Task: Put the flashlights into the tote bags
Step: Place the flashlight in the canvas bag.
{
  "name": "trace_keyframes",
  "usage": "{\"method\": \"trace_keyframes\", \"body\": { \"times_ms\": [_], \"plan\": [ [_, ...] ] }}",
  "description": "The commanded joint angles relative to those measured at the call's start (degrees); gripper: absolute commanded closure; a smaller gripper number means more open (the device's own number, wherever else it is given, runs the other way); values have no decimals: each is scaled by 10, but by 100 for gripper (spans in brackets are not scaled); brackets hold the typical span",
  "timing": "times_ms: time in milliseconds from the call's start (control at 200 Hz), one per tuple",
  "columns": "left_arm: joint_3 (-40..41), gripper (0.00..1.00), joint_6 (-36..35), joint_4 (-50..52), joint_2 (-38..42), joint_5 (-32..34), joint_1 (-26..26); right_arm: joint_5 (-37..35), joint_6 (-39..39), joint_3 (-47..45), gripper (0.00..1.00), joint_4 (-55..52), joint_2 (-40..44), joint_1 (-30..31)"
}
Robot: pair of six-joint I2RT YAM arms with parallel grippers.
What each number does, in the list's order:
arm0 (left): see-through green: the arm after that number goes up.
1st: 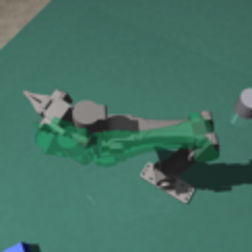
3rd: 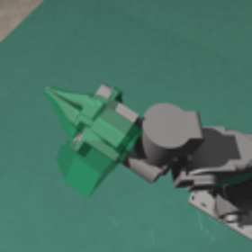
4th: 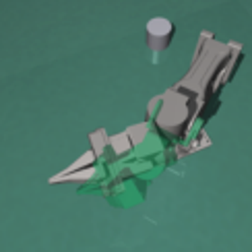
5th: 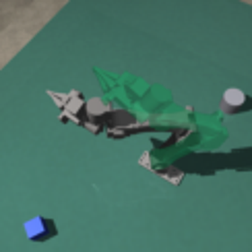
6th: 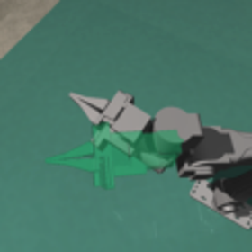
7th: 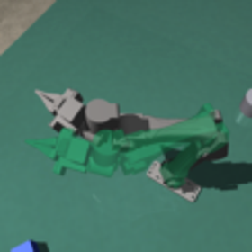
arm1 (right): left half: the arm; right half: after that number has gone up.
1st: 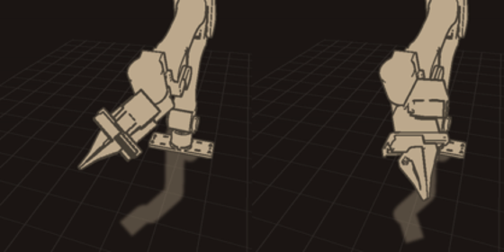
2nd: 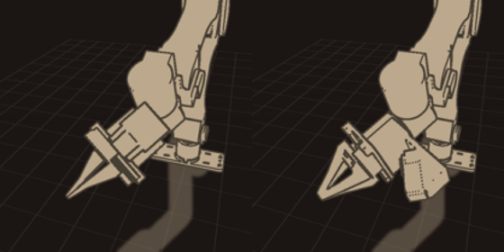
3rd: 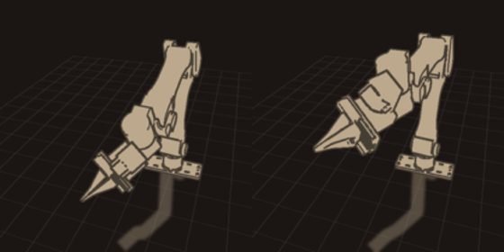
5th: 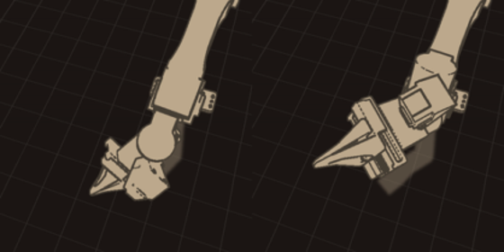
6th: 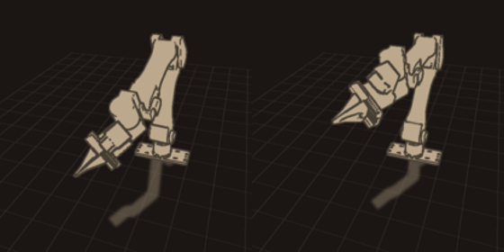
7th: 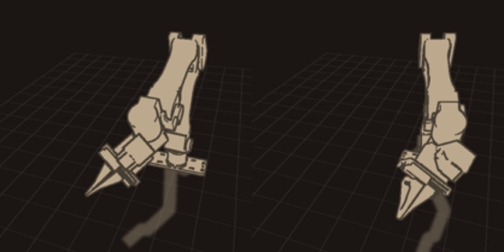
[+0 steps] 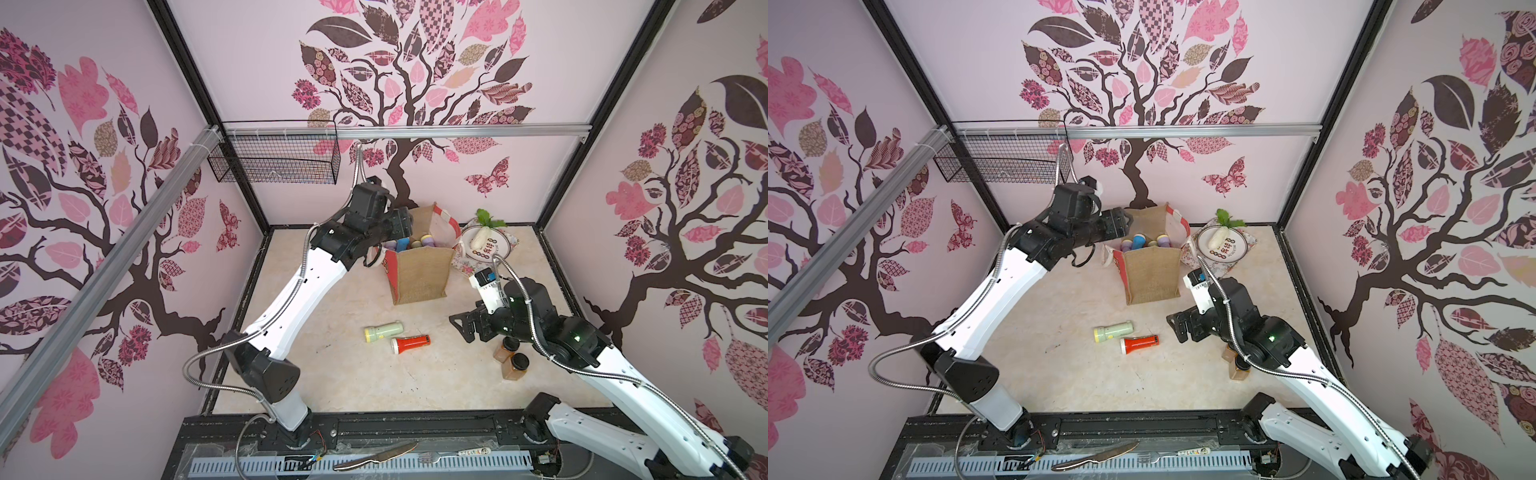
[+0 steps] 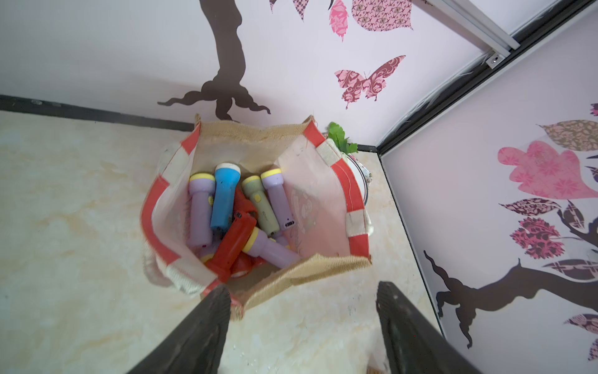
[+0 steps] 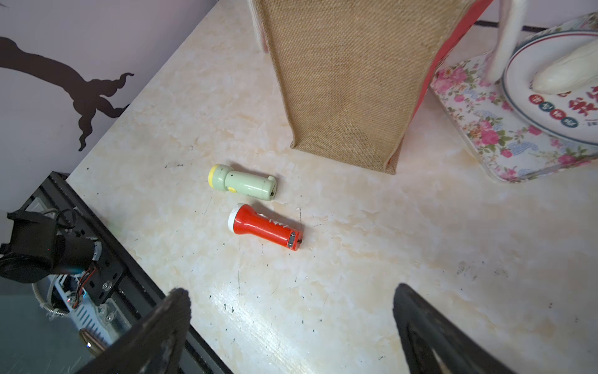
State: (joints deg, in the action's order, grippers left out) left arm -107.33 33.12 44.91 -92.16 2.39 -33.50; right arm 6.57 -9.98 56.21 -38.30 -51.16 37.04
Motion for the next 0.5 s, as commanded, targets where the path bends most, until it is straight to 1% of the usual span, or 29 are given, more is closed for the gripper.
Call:
{"method": "trace_keyframes", "body": {
  "times_ms": [0,245,385,495],
  "plan": [
    [84,25,20,5,69,-12,-1,50,18,28,0,-15,-12,-2],
    [266,25,80,40,244,6,-1,164,64,3,0,-2,-32,-1],
    [351,25,127,72,313,16,4,214,95,-35,0,57,-13,3],
    [416,25,168,70,357,3,4,241,128,-55,0,82,-23,7]
  ]
}}
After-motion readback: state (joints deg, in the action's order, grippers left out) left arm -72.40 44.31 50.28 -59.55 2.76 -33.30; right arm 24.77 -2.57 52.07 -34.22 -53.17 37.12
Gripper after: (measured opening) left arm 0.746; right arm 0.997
